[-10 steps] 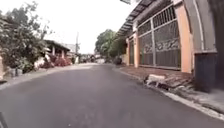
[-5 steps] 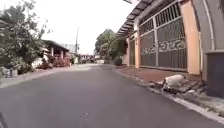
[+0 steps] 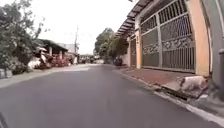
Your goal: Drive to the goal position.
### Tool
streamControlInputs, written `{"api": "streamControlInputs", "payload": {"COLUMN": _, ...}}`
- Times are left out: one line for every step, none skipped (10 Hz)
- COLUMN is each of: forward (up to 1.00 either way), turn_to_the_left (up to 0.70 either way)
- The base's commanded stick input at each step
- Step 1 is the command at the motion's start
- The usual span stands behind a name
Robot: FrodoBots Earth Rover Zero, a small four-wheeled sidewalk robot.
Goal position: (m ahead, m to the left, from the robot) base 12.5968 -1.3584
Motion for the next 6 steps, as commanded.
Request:
{"api": "streamControlInputs", "payload": {"forward": 0.7, "turn_to_the_left": 0.01}}
{"api": "streamControlInputs", "payload": {"forward": 0.7, "turn_to_the_left": 0.07}}
{"api": "streamControlInputs", "payload": {"forward": 0.7, "turn_to_the_left": 0.2}}
{"api": "streamControlInputs", "payload": {"forward": 0.7, "turn_to_the_left": 0.33}}
{"api": "streamControlInputs", "payload": {"forward": 0.7, "turn_to_the_left": 0.16}}
{"api": "streamControlInputs", "payload": {"forward": 0.7, "turn_to_the_left": 0.1}}
